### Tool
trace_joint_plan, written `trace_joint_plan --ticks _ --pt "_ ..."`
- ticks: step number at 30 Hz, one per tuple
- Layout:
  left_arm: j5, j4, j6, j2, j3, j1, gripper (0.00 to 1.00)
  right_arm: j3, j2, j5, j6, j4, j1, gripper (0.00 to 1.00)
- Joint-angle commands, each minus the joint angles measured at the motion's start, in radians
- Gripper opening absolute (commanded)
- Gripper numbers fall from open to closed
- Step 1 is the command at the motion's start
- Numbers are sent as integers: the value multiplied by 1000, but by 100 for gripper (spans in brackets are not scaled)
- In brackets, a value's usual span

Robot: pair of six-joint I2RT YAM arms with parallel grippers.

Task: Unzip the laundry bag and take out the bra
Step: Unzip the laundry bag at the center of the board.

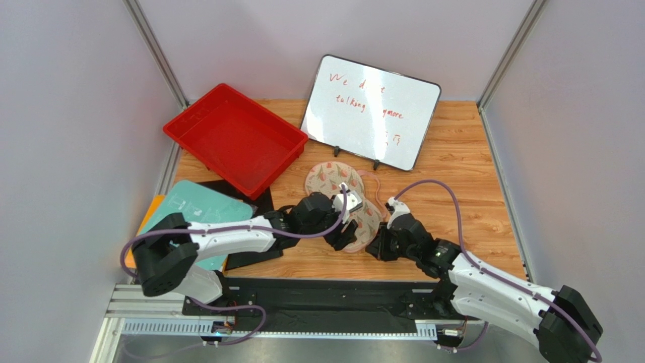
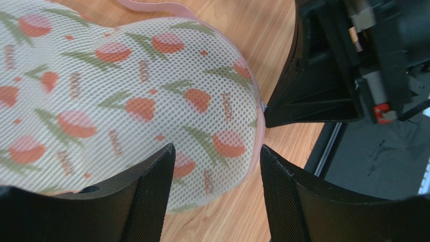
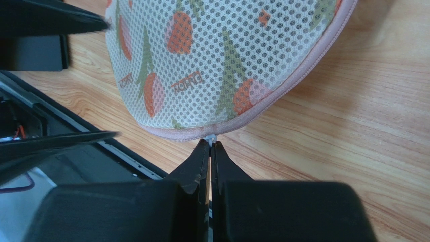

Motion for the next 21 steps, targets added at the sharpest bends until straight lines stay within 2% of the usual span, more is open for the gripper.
trace_joint_plan --ticks 1,13,17,20,21 --pt "33 103 38 93 43 -35 69 -2 -43 -29 22 57 4 0" --pt "42 155 7 150 43 -78 68 8 -29 -40 7 42 4 0" --pt "19 128 9 196 67 -81 67 11 -34 -43 10 45 4 0" --pt "4 114 7 202 71 -83 63 13 -35 -48 8 44 4 0" --pt "-1 114 7 202 67 -83 59 13 -35 -48 5 41 4 0"
